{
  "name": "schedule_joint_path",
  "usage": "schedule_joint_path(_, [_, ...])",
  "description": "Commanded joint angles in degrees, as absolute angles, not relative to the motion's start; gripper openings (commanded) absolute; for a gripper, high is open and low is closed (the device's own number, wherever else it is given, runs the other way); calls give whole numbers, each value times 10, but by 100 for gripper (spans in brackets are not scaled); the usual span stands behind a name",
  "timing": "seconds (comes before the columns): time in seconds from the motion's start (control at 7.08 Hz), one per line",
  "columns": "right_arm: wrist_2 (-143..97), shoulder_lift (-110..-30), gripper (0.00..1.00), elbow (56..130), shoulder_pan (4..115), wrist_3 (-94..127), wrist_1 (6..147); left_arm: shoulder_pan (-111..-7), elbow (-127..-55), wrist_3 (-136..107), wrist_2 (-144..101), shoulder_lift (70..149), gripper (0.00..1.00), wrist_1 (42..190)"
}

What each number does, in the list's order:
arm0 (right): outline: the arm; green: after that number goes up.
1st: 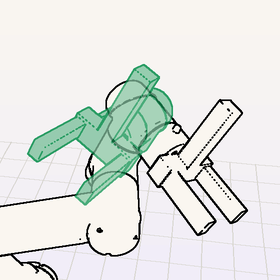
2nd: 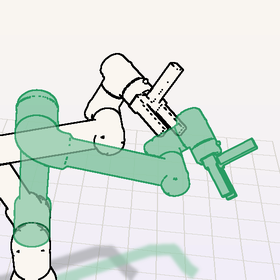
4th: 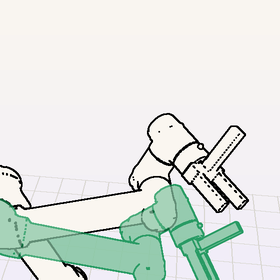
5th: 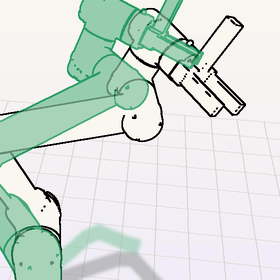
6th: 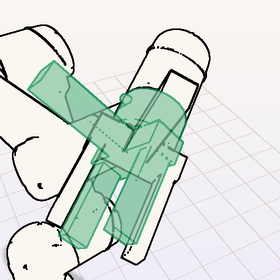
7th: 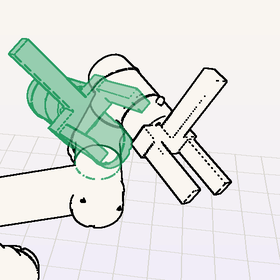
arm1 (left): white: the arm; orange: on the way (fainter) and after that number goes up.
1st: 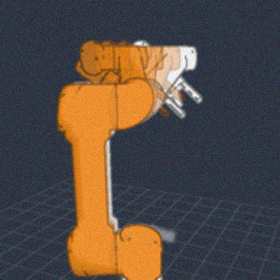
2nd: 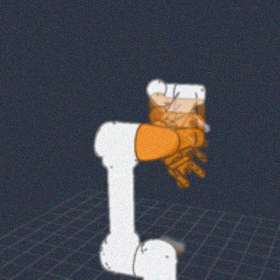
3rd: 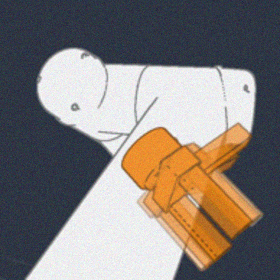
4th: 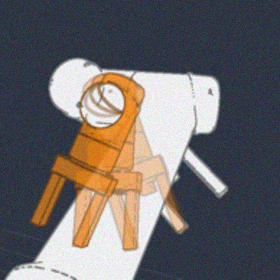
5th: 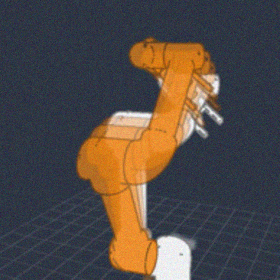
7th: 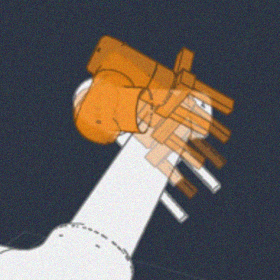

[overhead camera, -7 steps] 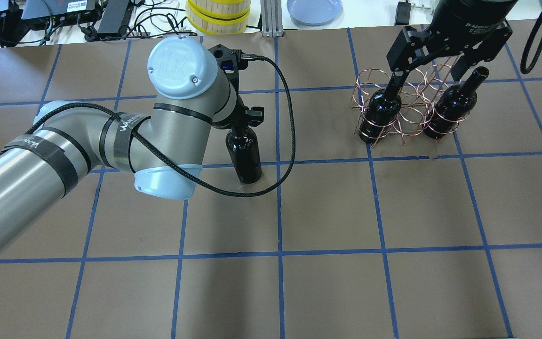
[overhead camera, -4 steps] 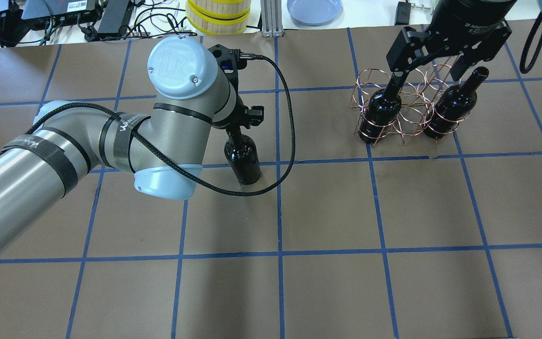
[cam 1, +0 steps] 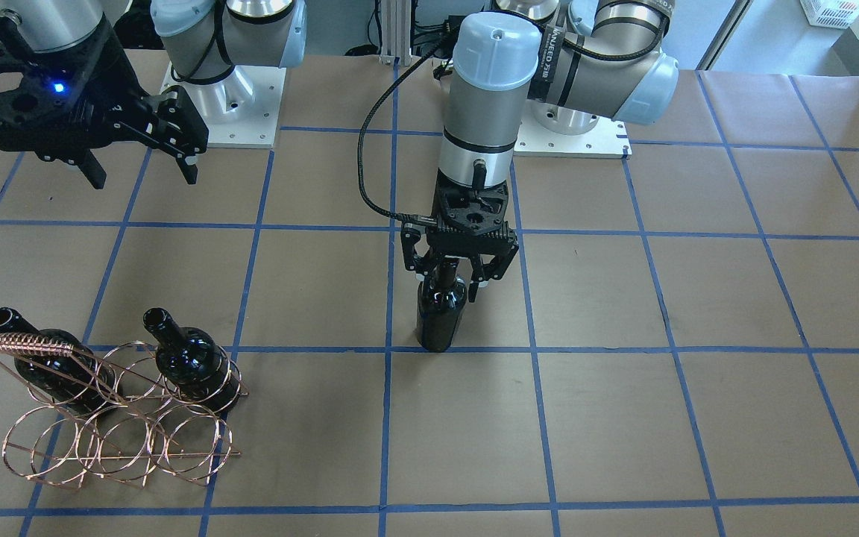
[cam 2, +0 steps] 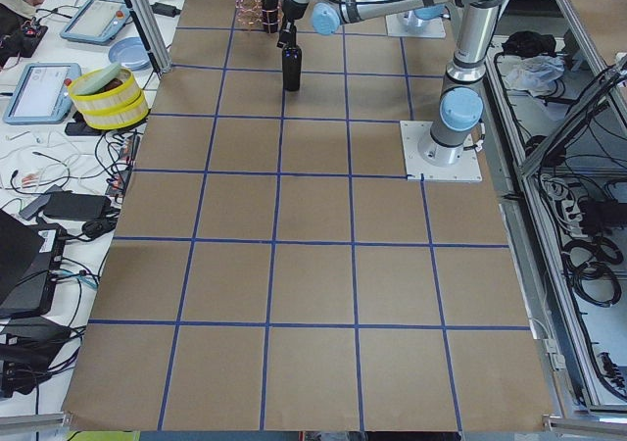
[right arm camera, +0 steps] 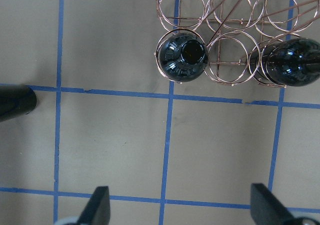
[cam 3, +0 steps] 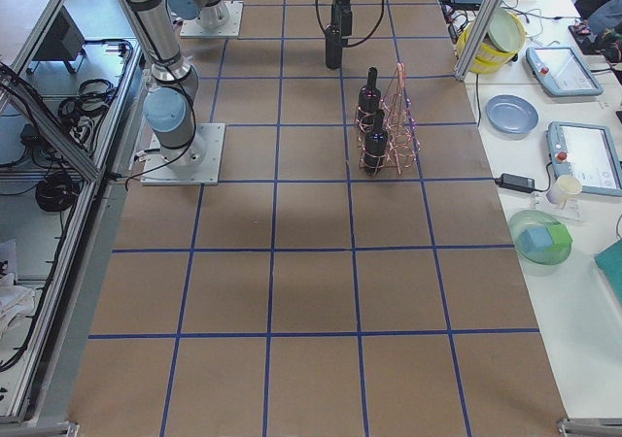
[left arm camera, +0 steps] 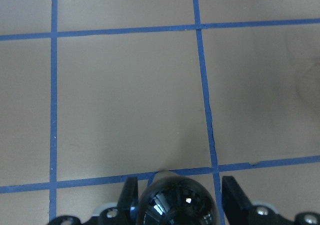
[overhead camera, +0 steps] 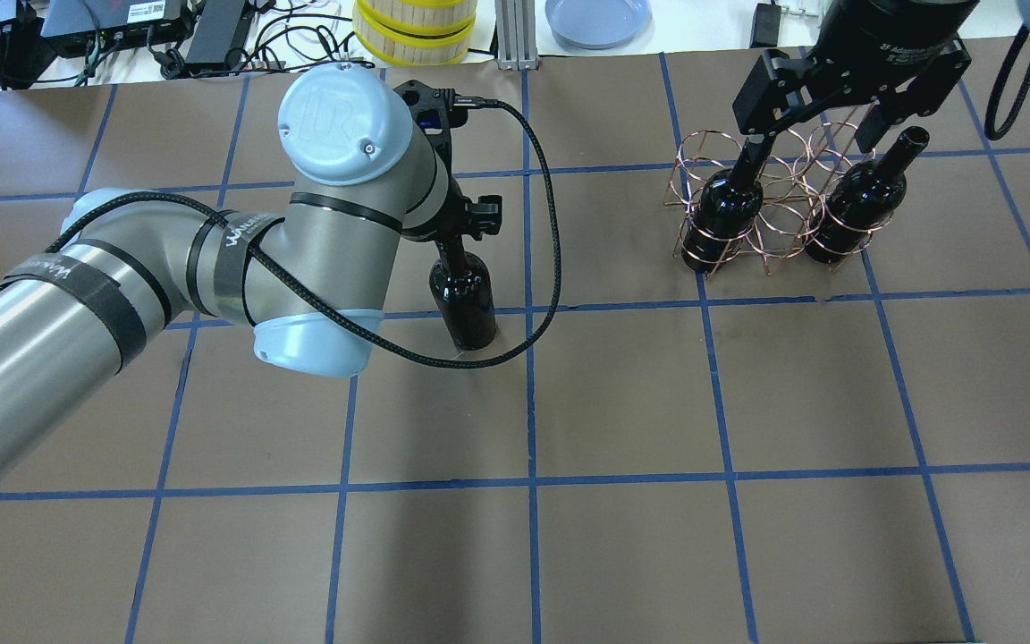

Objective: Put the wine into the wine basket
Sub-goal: 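Open the left gripper and lift away while the right arm swings toward the bottle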

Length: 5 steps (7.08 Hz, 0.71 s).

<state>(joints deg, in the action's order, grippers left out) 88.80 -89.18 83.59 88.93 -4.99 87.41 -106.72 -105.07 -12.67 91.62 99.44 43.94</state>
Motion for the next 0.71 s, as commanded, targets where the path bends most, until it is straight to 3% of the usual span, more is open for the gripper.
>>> schedule_joint_path(0.0, [893,-889,100,837,917,-26,879,-1061,-1006,-131,913,992,81,506])
schedule_joint_path(0.28, [889,-875,100,837,955,64,900,-1031,-899,-130,910,981,85,692])
schedule_joint_path(0.56, [891,-844,100,823,997,124,920,-923,-815,-117,859,963,94,820])
